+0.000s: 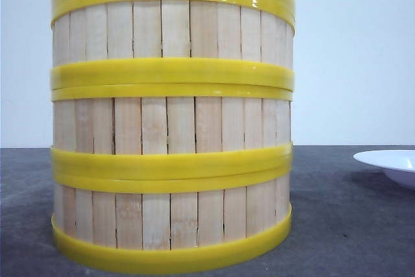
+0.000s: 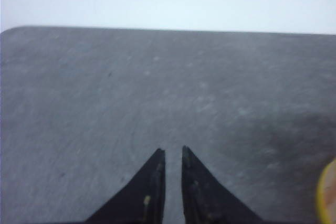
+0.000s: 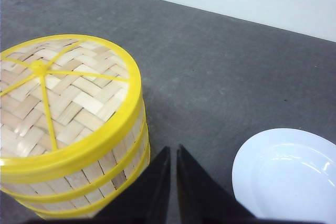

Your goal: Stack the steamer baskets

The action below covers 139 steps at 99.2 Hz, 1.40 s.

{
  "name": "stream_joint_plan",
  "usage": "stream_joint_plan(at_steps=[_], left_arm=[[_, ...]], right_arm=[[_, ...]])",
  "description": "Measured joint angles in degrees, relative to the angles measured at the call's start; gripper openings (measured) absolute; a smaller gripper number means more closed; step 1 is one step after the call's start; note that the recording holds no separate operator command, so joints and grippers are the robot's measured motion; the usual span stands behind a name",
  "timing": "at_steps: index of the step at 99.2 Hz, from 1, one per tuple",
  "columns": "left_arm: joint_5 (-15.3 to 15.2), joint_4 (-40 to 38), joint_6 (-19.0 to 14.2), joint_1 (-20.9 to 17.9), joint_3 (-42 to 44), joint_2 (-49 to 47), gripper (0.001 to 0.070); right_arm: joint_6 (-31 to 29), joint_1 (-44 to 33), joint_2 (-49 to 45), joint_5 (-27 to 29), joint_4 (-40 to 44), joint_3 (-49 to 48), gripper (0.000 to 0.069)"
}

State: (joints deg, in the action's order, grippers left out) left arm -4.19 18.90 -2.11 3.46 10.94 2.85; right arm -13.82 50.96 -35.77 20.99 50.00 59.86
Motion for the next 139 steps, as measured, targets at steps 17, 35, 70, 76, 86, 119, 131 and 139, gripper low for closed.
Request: stream_joint_plan(at_steps=[17, 35, 70, 76, 86, 119, 131, 139], left_arm=[[0.0, -1.99, 0.2, -0.72, -5.55, -2.64, 0.003], [0.02, -6.25, 0.66, -0.72, -8.24, -2.6, 0.003], [0.0, -8.46, 1.07, -0.72, -9.05, -2.6, 0.003], [0.0, -8.46, 1.07, -0.72, -9.05, -2.6, 0.003], [0.0, -8.46, 1.07, -0.72, -9.05, -2.6, 0.003], [0.0, -8.46, 1.07, -0.72, -9.05, -2.6, 0.003], [0.0, -8.46, 1.07, -0.72, -9.05, -2.6, 0.003], [0.0, -8.46, 1.07, -0.72, -9.05, -2.6, 0.003]], right_arm=[[0.0, 0.0, 0.0, 0.0, -0.02, 0.0, 0.0017], [0.02, 0.0, 0.0, 0.0, -0.11, 0.0, 0.0017], [0.02, 0.0, 0.0, 0.0, -0.11, 0.0, 0.0017], [0.0, 0.0, 0.0, 0.0, -0.11, 0.0, 0.0017], [0.0, 0.0, 0.0, 0.0, -0.11, 0.0, 0.0017], [0.0, 0.0, 0.0, 0.0, -0.11, 0.0, 0.0017], [0.0, 0.0, 0.0, 0.0, -0.11, 0.0, 0.0017], [0.02, 0.0, 0.0, 0.0, -0.11, 0.0, 0.0017]])
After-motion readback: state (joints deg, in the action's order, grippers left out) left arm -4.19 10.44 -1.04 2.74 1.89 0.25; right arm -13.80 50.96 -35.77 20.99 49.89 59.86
